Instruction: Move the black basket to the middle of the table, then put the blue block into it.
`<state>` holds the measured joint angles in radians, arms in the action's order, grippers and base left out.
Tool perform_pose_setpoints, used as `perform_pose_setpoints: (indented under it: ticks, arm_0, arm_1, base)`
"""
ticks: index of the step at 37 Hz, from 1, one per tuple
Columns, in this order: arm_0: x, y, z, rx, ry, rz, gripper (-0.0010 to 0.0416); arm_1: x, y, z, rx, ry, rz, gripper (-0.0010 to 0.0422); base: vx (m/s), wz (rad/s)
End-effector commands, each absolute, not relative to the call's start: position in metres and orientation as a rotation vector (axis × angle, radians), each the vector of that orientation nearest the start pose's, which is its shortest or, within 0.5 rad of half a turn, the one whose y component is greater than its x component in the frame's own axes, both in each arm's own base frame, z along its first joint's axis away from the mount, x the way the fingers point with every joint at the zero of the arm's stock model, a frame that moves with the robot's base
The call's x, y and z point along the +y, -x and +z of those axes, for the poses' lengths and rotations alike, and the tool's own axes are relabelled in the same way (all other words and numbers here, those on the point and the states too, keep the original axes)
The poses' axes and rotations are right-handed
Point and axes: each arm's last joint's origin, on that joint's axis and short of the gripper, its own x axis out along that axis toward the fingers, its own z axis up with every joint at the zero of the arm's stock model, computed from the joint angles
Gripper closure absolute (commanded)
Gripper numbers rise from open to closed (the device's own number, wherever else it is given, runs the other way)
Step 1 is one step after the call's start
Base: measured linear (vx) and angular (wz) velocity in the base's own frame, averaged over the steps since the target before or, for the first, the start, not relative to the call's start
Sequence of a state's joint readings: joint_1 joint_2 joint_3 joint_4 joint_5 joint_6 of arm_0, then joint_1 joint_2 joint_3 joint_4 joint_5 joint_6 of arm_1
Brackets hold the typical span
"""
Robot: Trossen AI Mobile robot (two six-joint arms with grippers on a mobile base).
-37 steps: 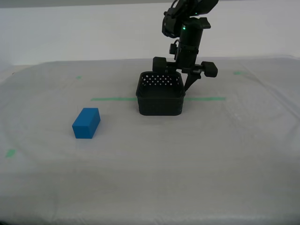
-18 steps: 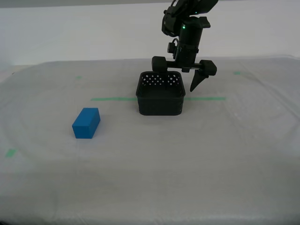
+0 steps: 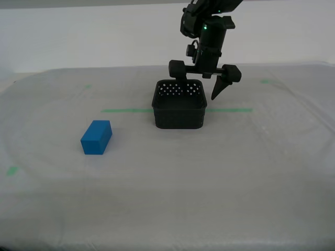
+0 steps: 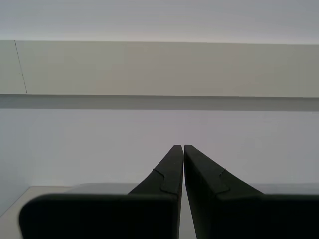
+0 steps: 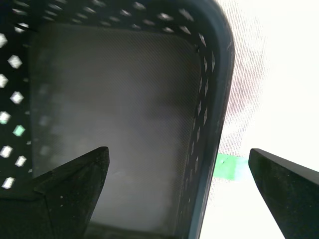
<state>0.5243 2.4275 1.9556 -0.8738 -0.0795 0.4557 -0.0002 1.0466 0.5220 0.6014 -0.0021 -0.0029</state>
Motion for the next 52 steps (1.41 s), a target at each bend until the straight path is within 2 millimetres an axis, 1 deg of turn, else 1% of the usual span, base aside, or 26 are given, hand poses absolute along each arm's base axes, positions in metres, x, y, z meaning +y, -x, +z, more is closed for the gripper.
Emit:
perform_pose_setpoints:
  ticks: [1,7,15,24,32,38,42,48,52]
  arm_0:
    - [0.245,-0.419,0.137,1.382,-0.075,0.213,0.0006]
    - [0.242,-0.416,0.163,1.334,-0.072,0.215,0.0005]
    - [0.23,-0.406,0.2,1.295,0.002,0.193,0.0006]
    - [0.202,-0.397,0.241,1.274,0.054,0.189,0.0006]
    - [0.172,-0.395,0.27,1.24,0.086,0.189,0.0005]
    - [0.146,-0.396,0.282,1.24,0.096,0.158,0.0006]
    - [0.13,-0.397,0.285,1.25,0.103,0.144,0.0005]
    - [0.103,-0.391,0.279,1.256,0.077,0.105,0.0006]
    - [0.083,-0.382,0.272,1.241,0.038,0.09,0.0005]
  arm_1:
    - [0.0,-0.226,0.27,-0.084,0.0,0.002,0.0412]
    - [0.0,-0.226,0.27,-0.084,0.0,0.002,0.0412]
    - [0.0,-0.226,0.27,-0.084,0.0,0.003,0.0412]
    - [0.0,-0.226,0.27,-0.084,0.0,0.003,0.0412]
    - [0.0,-0.226,0.27,-0.084,0.0,0.002,0.0412]
    - [0.0,-0.226,0.27,-0.084,0.0,0.003,0.0412]
    - [0.0,-0.226,0.27,-0.084,0.0,0.003,0.0412]
    - [0.0,-0.226,0.27,-0.084,0.0,0.003,0.0412]
    - [0.0,-0.226,0.27,-0.084,0.0,0.003,0.0412]
  base:
    - [0.0,0.0]
    - [0.0,0.0]
    - [0.0,0.0]
    - [0.0,0.0]
    - [0.0,0.0]
    - [0.0,0.0]
    - [0.0,0.0]
    - [0.0,0.0]
    - [0.0,0.0]
